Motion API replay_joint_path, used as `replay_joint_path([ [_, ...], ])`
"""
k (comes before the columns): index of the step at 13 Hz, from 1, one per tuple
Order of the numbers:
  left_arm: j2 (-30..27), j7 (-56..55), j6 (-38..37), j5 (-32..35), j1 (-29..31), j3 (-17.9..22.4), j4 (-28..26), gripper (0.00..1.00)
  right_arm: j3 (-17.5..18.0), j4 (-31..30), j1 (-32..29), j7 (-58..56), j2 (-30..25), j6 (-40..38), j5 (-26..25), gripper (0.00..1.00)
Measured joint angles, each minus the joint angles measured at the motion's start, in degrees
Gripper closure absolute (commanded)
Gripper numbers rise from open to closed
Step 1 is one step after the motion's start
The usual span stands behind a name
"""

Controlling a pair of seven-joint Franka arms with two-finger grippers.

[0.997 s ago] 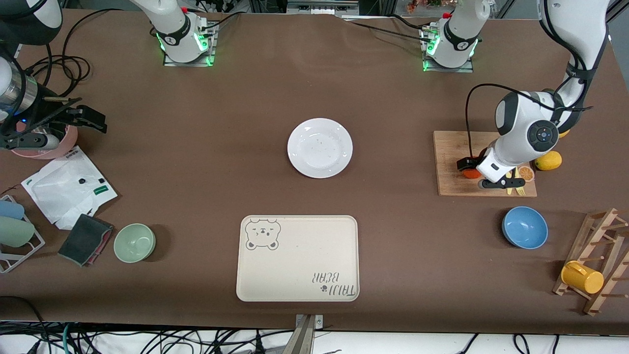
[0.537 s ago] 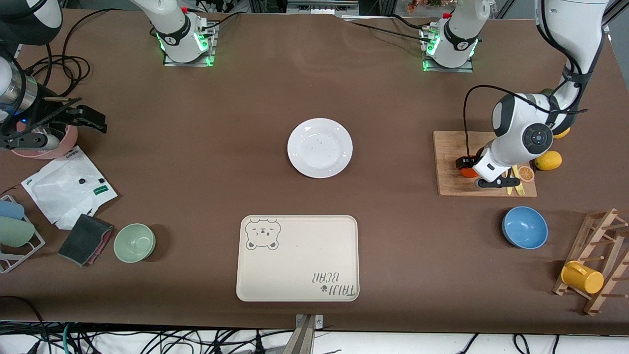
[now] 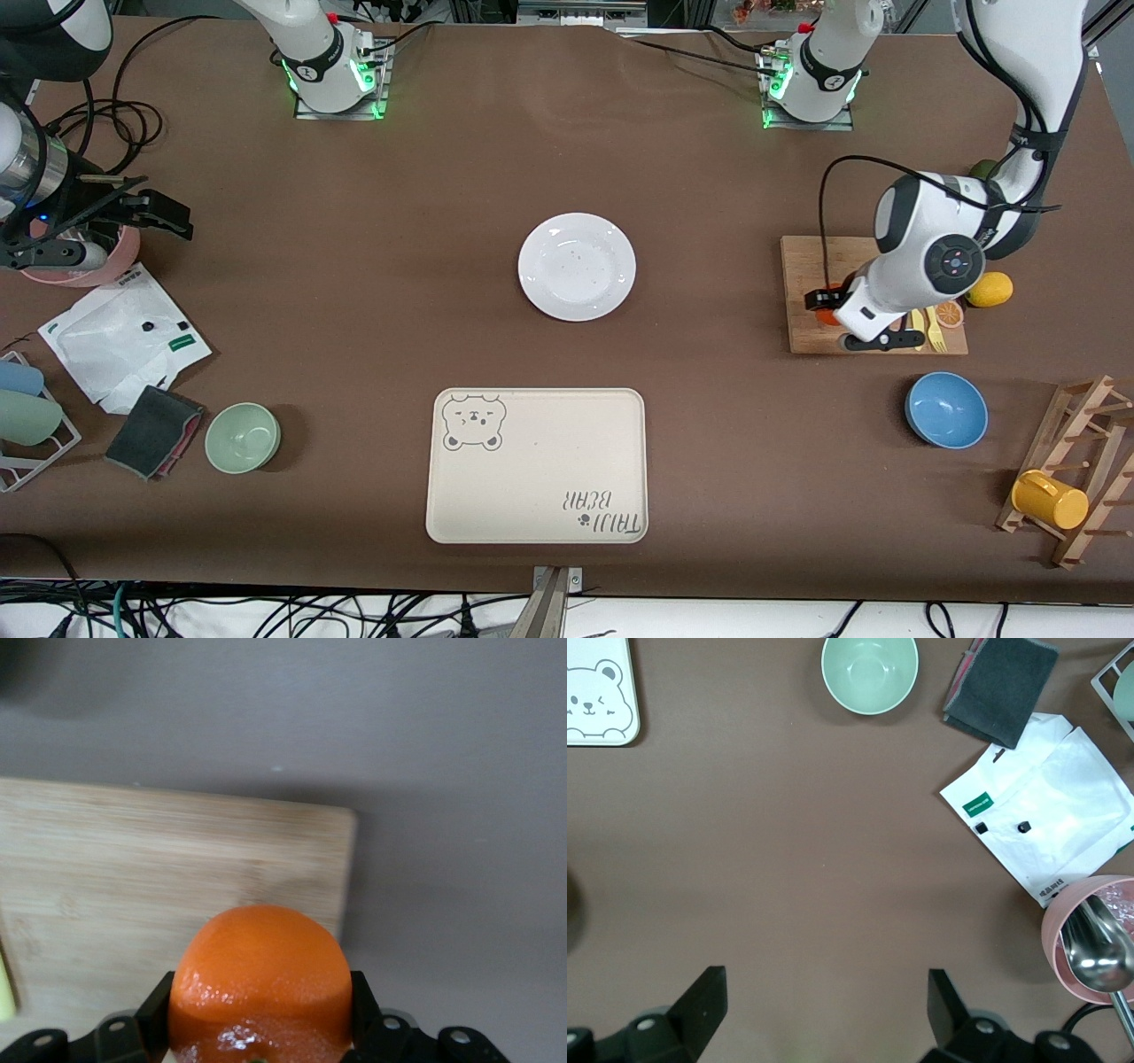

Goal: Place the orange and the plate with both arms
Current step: 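Carry the orange to the white plate while the right gripper reaches out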

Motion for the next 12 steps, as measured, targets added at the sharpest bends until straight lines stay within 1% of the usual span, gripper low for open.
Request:
replay_joint_path([
  [2, 0.1, -6.7, -2.3, -1.8, -3.8, -1.3, 2.9, 0.83, 0.0, 0.0, 0.0, 0.0, 0.0, 0.0, 0.0, 0.0],
  [4, 0.7, -11.0, -2.5, -6.7, -7.9, -1.5, 4.2, 0.83, 0.0, 0.0, 0.0, 0.0, 0.0, 0.0, 0.0, 0.0],
  [6, 3.0, -16.4, -2.4, -10.1, -12.7, -1.6, 7.3, 0.82, 0.0, 0.0, 0.0, 0.0, 0.0, 0.0, 0.0, 0.0],
  [7, 4.8, -20.5, -2.4, -11.5, -15.4, -1.6, 10.0, 0.82, 0.0, 0.0, 0.0, 0.0, 0.0, 0.0, 0.0, 0.0],
  [10, 12.0, -31.4, -2.3, -16.3, -23.3, -1.7, 20.5, 0.83, 0.0, 0.0, 0.0, 0.0, 0.0, 0.0, 0.0, 0.0],
  [12, 16.0, -37.3, -2.3, -17.9, -27.6, -1.7, 25.3, 0.83, 0.0, 0.0, 0.0, -0.1, 0.0, 0.0, 0.0, 0.0],
])
